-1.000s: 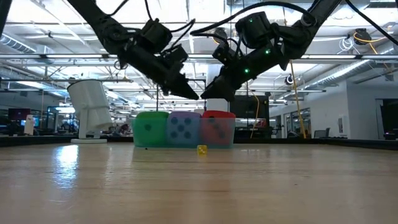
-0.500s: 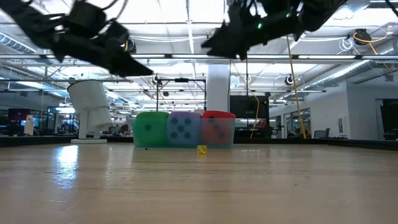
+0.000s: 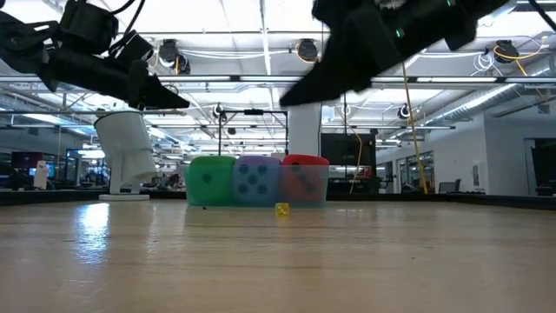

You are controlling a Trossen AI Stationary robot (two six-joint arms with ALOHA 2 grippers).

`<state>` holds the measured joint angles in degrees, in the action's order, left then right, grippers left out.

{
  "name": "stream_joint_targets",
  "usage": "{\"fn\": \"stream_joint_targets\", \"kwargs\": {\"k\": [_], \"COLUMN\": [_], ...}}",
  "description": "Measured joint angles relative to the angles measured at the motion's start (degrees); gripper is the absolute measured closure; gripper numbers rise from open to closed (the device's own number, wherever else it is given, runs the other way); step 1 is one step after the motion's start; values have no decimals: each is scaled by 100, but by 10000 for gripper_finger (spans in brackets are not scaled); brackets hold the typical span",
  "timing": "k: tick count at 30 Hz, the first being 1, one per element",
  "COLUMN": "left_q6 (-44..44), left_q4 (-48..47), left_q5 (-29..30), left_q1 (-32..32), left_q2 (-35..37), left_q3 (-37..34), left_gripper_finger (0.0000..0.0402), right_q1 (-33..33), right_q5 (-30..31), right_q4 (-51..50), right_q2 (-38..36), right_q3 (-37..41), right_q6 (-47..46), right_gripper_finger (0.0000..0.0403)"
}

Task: Pick & Place Dice
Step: Put the small green dice into the blue bin

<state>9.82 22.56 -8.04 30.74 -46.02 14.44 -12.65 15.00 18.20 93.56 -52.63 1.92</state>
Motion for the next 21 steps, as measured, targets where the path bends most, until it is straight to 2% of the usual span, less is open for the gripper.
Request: {"fn": "stream_joint_targets", "kwargs": {"k": [4, 9, 14, 21], "left_q6": [-22, -124, -91, 58], "left_q4": [-57, -49, -47, -47], "left_q5": [-135, -147, -145, -145], "left_q1": [-20, -57, -55, -55], "left_q2": [-2, -2, -2, -2], "left_q3": [0, 0, 0, 0], "left_gripper_finger": [397, 383, 389, 392], "right_q1": [-96, 172, 445, 294], "right_q5": [1, -7, -1, 144], "right_q4": [634, 1297, 1235, 1359], "right_q2": [667, 1207, 1442, 1673], "right_q3": [271, 486, 507, 506], "right_q6": [-306, -730, -1441, -1464], "right_gripper_finger": [140, 140, 140, 140]}}
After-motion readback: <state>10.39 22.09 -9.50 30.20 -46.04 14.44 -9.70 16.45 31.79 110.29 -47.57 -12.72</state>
